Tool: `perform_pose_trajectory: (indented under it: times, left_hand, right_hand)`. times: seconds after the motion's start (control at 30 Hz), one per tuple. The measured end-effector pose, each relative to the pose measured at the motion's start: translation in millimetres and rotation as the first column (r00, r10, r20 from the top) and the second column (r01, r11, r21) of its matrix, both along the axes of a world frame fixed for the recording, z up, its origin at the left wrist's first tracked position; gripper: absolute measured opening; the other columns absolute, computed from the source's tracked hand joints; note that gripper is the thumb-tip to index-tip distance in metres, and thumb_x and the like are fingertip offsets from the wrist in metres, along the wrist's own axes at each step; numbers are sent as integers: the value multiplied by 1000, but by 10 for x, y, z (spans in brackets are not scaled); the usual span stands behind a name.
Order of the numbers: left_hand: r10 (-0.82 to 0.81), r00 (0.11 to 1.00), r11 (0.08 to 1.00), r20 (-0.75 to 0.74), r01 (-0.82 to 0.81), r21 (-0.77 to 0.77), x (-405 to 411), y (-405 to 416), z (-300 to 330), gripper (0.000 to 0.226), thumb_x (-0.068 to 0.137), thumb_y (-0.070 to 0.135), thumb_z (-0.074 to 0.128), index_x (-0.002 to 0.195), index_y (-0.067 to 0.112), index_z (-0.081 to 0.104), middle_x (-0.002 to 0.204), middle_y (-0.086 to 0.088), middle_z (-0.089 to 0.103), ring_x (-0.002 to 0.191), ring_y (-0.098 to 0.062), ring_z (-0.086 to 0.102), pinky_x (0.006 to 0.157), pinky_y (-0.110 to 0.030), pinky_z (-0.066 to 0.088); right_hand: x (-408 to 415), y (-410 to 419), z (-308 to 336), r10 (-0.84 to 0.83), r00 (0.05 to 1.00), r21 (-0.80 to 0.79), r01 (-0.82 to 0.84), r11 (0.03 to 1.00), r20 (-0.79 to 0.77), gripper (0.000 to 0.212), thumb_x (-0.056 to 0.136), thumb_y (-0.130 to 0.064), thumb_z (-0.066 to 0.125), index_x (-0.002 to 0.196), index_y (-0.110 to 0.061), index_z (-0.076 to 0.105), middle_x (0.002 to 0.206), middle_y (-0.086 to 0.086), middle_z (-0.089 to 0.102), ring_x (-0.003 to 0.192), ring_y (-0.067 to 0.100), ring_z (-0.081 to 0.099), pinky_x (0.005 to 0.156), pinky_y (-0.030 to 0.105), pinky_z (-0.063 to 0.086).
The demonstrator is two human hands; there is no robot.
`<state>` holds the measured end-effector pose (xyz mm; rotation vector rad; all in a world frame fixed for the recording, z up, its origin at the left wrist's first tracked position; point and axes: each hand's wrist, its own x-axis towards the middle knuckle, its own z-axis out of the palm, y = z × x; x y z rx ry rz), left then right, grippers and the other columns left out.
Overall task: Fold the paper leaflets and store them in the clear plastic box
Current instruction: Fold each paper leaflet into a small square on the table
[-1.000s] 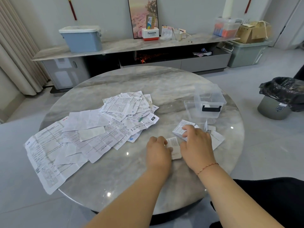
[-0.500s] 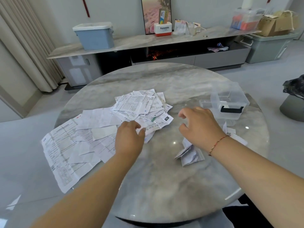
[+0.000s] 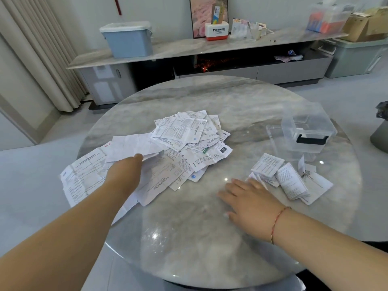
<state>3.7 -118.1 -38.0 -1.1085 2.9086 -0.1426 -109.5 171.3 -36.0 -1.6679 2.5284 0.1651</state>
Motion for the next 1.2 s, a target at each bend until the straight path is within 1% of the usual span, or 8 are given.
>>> perform_pose_trajectory:
  times: [0.13, 0.27, 0.5, 0.67, 0.83, 0.93, 1.1, 1.2]
  left_hand:
    - [-127, 992, 972, -30, 118, -202, 159, 59, 4, 22, 79, 0, 53, 98, 12, 55, 60, 2, 51, 50, -21, 42, 46, -26, 29]
    - [-309, 940, 921, -146, 258, -291, 284, 275, 12, 29, 46, -7, 77, 63, 9, 60, 37, 1, 42, 27, -20, 32, 46, -12, 13]
    - [-629, 727, 767, -276, 522, -374, 538, 1163, 156, 21, 52, 2, 67, 70, 13, 67, 47, 2, 48, 35, -22, 45, 36, -22, 29]
    - [-748, 635, 664, -196, 701, -261, 810, 1724, -7, 23, 46, 1, 66, 63, 17, 62, 51, 4, 42, 41, -16, 40, 37, -22, 26]
    - [-707, 695, 705, -129, 707, -53, 948, 1845, -124, 32, 36, 4, 68, 61, 20, 56, 49, 5, 39, 38, -14, 35, 41, -21, 15]
    - [-608, 761, 759, -226, 641, 116, 949, 1908, -116, 43, 46, 13, 82, 79, 24, 55, 54, 10, 49, 41, -11, 43, 35, -23, 31]
    - [-115, 852, 827, -510, 367, 425, 853, 1931, -8, 28, 93, 26, 53, 120, 29, 48, 83, 14, 54, 73, -2, 52, 63, -11, 38]
    - [-204, 765, 924, -611, 356, 138, 818, 1922, -86, 43, 76, 14, 73, 115, 19, 57, 106, 5, 57, 99, -12, 52, 86, -13, 36]
  right_hand:
    - [-84, 170, -245, -225, 973, -101, 220, 970, -48, 70, 89, -49, 15, 126, -6, 56, 132, 13, 55, 127, 29, 48, 105, 44, 21]
    - [-490, 280, -308, -296, 954, -28, 297, 954, 46, 56, 98, -39, 9, 149, -16, 5, 158, -1, 2, 145, 14, -1, 116, 35, -2]
    - [-870, 224, -254, -334, 932, 29, 341, 940, -142, 53, 101, -37, 15, 149, -16, 5, 158, -2, 3, 145, 13, -3, 116, 32, -2]
    - [-634, 215, -189, -286, 934, -169, 253, 953, -214, 66, 89, -38, 10, 138, -8, 42, 144, 6, 44, 138, 21, 32, 108, 39, 8]
    - [55, 337, 126, 89, 992, -352, -51, 935, 93, 67, 67, -19, 43, 134, -17, 45, 135, -2, 49, 127, 17, 46, 104, 26, 24]
    - [448, 528, 193, 133, 824, -91, -100, 991, 551, 75, 75, -16, 57, 143, -28, 27, 136, -14, 39, 125, 3, 38, 105, 12, 24]
    - [626, 451, -116, -120, 720, -265, 398, 878, 683, 41, 78, -28, 67, 113, -37, 49, 102, -10, 62, 90, 5, 59, 77, 13, 46]
    - [643, 356, -175, -256, 685, -268, 560, 784, 682, 33, 79, -25, 69, 105, -31, 50, 89, -11, 60, 82, 7, 58, 63, 9, 40]
